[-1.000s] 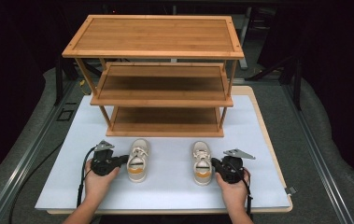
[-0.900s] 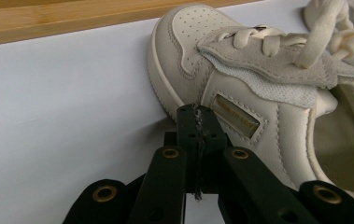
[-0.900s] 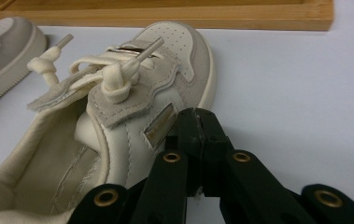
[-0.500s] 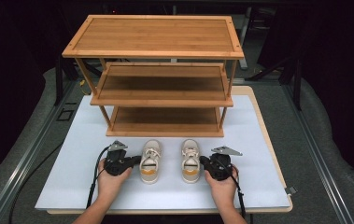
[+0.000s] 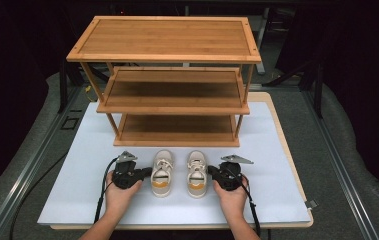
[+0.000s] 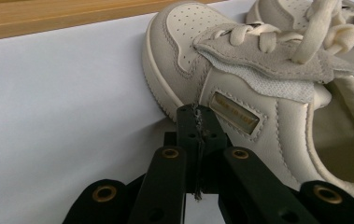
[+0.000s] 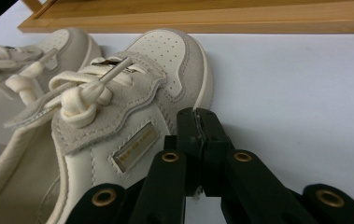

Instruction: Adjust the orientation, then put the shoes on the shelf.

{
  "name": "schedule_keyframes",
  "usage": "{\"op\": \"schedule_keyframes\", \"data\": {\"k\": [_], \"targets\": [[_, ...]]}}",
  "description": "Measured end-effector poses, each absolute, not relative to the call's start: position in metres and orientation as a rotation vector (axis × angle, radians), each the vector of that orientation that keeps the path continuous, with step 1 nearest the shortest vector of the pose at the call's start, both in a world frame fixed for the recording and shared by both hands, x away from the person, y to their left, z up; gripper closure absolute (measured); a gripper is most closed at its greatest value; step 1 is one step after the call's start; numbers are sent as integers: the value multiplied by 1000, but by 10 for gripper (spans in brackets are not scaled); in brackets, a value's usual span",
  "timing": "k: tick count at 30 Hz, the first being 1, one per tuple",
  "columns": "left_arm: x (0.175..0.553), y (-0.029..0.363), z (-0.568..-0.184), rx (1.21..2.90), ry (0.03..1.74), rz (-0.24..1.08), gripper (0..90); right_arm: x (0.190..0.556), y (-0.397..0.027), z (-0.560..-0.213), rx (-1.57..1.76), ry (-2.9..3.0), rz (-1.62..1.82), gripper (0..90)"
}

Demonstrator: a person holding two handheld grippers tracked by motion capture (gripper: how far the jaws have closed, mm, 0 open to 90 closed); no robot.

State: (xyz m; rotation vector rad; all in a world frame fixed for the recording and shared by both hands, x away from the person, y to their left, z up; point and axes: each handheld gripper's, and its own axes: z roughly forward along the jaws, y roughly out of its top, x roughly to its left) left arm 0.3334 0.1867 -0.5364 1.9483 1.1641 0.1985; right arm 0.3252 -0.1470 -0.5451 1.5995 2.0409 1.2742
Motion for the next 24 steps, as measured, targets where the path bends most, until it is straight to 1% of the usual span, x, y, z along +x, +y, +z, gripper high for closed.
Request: {"op": "schedule_keyframes", "data": {"k": [14, 17, 22, 24], "targets": [[334, 183, -537, 1956, 1159, 207, 897, 328, -139, -548, 1585, 2096, 1342, 882], [333, 183, -537, 1951, 1160, 190, 897, 330, -138, -548, 1587, 2099, 1342, 882], [333, 178, -537, 1961, 1146, 196, 897, 326, -125, -548, 1571, 2097, 1327, 882], [334, 179, -537, 1958, 1146, 188, 896, 322, -122, -546, 1552, 2089, 1284, 849]]}}
